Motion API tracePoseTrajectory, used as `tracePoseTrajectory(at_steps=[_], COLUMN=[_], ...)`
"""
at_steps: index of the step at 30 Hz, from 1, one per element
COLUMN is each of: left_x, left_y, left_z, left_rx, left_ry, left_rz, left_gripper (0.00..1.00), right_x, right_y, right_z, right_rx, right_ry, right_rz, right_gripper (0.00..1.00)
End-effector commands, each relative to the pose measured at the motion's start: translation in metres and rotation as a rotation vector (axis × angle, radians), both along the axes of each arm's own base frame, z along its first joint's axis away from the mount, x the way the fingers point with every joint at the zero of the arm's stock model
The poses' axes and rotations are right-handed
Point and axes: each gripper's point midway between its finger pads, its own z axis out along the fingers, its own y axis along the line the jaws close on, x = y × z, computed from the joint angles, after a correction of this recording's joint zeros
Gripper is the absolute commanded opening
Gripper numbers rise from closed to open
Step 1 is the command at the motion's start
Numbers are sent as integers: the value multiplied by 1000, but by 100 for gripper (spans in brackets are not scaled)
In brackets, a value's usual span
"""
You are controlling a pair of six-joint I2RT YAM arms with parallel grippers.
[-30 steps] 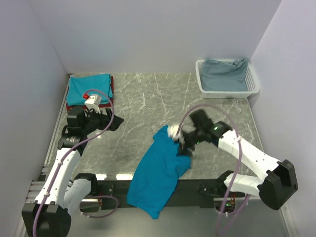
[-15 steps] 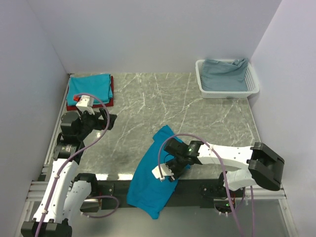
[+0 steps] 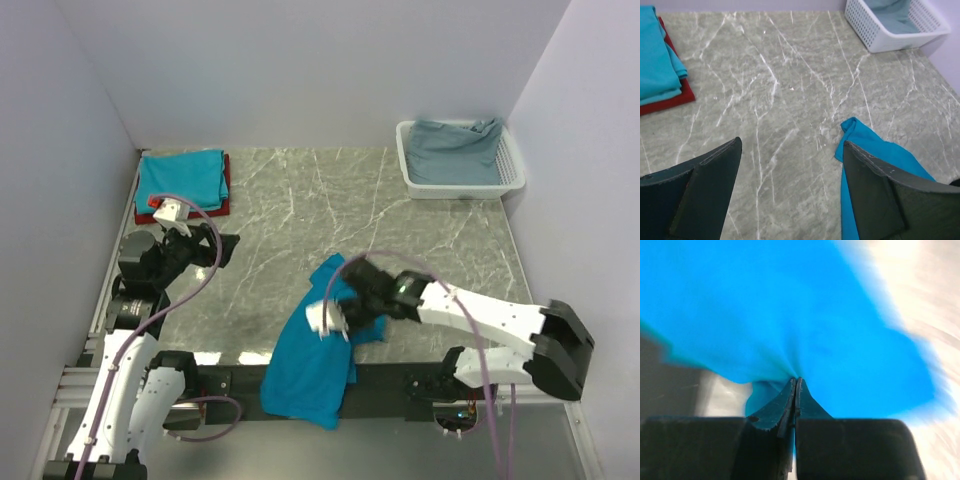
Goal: Fold and stack the t-shirts
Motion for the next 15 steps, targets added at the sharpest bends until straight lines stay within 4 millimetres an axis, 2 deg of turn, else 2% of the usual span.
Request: tracePoseTrajectory(at_steps=[1,2,3,4,5,6,7,8,9,10,11,12,13,14,15], left_x=[-1,-1,0,0,-1,-1,-2,-2,-3,-3,-3,-2,-2,-1,-1], left_y=[-2,-1,-1,0,0,1,1,1,1,1,1,0,0,-1,-1], left_z=[19,19,19,20,18,19,19,20,22,22,22,22,22,22,21], left_rx=[14,16,17,17,19,21,22,23,21,22,19,19,19,20,20], left_ry=[-88,-87,-84,-84,-78,-84,-84,-89,-99,-101,-101,-98,-97,-96,-94], left_rz=[-18,-15,-12,-10,-10,-5,-2,-2,-1,-2,-1,-4,-7,-9,-12], left_gripper=[87,87,87,87,87,87,87,87,88,88,88,88,87,87,87], right_x=[132,169,206,250,261,261,257,250,238,217,192,167,145,109,92], right_y=[14,2,-9,-60,-80,-99,-110,-110,-101,-83,-51,-33,-10,20,33], right_z=[151,186,265,292,325,370,386,388,387,385,375,340,321,285,273], right_rx=[363,446,639,750,857,987,1024,1012,994,980,948,831,744,643,612], right_ry=[-279,-350,-443,-397,-378,-368,-384,-386,-357,-301,-234,-150,-179,-134,-146], right_rz=[-525,-677,-800,-1068,-1145,-1185,-1160,-1142,-1074,-954,-823,-751,-608,-503,-421], right_gripper=[0,0,0,0,0,0,0,0,0,0,0,0,0,0,0])
